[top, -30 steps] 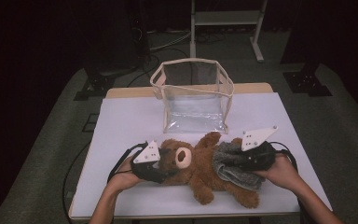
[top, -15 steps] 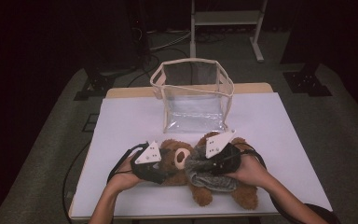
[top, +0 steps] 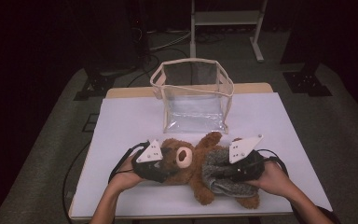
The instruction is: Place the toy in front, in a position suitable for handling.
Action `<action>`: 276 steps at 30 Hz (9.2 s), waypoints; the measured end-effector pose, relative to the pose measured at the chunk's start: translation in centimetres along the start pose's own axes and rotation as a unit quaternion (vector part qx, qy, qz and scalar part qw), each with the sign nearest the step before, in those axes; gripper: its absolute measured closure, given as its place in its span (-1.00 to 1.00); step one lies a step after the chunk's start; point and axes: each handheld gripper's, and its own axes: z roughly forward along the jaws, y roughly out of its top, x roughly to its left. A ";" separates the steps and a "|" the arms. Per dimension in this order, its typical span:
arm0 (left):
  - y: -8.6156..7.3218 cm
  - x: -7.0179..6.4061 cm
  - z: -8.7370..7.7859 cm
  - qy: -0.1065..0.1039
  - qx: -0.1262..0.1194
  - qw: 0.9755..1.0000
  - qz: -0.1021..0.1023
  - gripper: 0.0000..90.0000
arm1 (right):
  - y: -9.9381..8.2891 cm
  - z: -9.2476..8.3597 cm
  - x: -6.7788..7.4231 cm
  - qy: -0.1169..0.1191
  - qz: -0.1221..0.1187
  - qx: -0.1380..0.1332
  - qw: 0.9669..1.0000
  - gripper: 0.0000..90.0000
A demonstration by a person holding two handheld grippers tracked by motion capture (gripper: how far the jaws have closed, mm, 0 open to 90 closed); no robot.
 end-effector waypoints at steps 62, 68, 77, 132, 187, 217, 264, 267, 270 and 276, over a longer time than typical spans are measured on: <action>-0.4 -0.2 -0.6 -0.025 0.029 0.999 0.011 -0.34 | -3.0 -2.2 -1.5 -0.055 0.053 -0.051 0.996 0.64; -0.4 -0.1 -1.0 -0.031 0.034 0.999 0.020 -0.34 | -2.7 -1.1 -2.4 -0.039 0.063 -0.061 0.995 0.64; 1.8 -0.2 -0.8 -0.054 0.004 0.997 0.055 -0.43 | -3.4 -0.7 -1.3 -0.023 0.062 -0.068 0.996 0.64; 1.2 -0.7 -0.3 -0.112 0.002 0.993 0.024 -0.18 | -0.4 0.5 -4.3 -0.007 0.053 -0.013 0.998 0.61; 1.4 -0.8 -0.1 -0.105 0.011 0.994 0.034 -0.21 | -8.1 -5.2 -6.5 -0.065 0.169 -0.049 0.982 0.61; 1.7 -0.1 0.8 -0.049 -0.003 0.999 0.006 -0.23 | -7.4 -4.1 -2.8 -0.029 0.132 -0.099 0.986 0.61; 1.7 -0.1 0.9 -0.057 -0.002 0.998 -0.001 -0.28 | -7.4 -4.5 -2.8 -0.027 0.128 -0.063 0.989 0.60; 1.8 -0.4 1.0 -0.058 0.007 0.998 0.013 -0.29 | -5.2 -4.0 -3.3 -0.026 0.106 -0.061 0.992 0.60; 1.8 -0.7 0.8 -0.059 0.013 0.998 0.021 -0.29 | -3.2 -2.8 -4.0 -0.019 0.086 -0.053 0.995 0.60; 1.9 -0.7 0.5 -0.065 0.016 0.997 0.030 -0.30 | 0.0 -0.2 -5.5 -0.001 0.064 -0.048 0.997 0.60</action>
